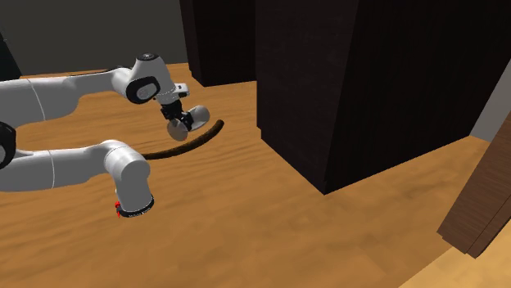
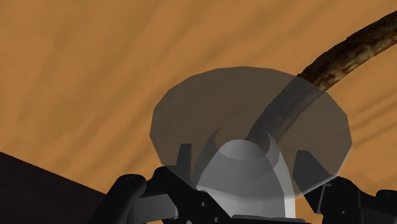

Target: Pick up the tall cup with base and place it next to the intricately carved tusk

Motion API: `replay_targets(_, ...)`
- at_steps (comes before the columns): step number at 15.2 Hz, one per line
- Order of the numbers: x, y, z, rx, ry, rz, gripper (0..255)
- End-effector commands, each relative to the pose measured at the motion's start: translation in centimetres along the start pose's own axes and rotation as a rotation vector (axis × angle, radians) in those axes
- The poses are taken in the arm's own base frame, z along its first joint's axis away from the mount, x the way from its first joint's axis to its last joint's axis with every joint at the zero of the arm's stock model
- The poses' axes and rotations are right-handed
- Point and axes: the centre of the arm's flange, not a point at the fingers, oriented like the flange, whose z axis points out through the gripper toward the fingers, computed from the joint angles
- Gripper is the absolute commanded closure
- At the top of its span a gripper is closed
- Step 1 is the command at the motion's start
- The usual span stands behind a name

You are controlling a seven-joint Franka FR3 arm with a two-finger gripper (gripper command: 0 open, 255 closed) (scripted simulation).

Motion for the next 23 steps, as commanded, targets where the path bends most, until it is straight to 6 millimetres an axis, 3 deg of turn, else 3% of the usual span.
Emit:
replay_targets(1, 0.2, -2.8, 0.1, 0.000, 0.002, 0.002, 255)
replay_targets(23, 3.3, -31.6, 2.8, 0.000, 0.002, 0.002, 255)
